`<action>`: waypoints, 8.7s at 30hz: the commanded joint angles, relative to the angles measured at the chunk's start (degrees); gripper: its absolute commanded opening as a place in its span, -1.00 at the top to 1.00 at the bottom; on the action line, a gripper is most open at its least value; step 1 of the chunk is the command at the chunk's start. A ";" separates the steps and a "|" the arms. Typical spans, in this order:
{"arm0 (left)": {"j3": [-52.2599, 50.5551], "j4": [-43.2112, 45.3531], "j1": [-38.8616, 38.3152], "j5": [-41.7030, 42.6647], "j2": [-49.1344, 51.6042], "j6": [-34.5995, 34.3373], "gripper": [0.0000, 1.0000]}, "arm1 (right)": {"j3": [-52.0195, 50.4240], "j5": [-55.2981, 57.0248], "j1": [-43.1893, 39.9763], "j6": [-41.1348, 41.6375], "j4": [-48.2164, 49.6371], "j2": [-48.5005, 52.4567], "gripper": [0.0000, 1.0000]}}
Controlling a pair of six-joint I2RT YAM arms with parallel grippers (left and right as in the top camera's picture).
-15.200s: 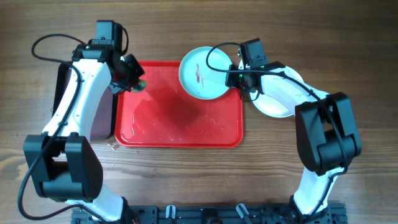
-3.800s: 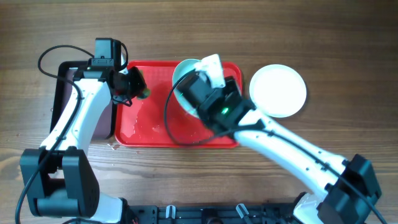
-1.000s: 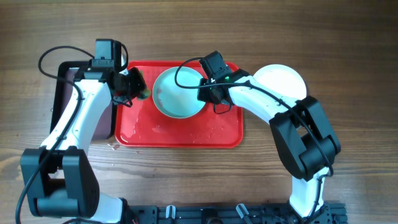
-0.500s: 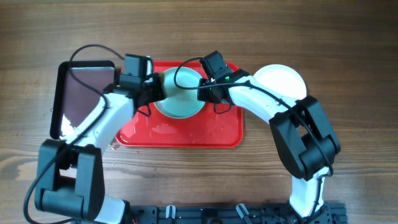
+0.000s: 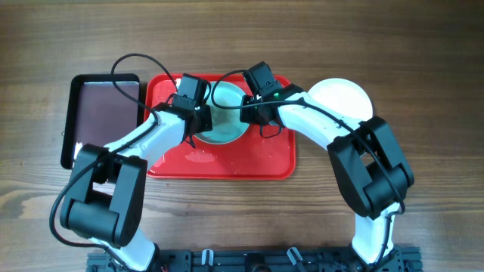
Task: Clean dirty plates on tray and stack at the side
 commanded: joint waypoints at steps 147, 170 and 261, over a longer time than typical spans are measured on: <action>13.11 -20.59 13.94 11.47 -1.33 -2.40 0.92 | -0.61 11.43 -9.88 -16.98 -18.95 -24.81 0.91; 15.72 -23.12 15.76 12.52 -3.28 -2.16 0.92 | -0.94 3.87 -42.58 -19.17 -25.62 -20.50 0.90; 13.94 -30.69 34.84 1.55 -36.48 -8.59 -1.00 | -21.84 -8.44 -34.51 -30.23 -6.54 -77.44 -1.00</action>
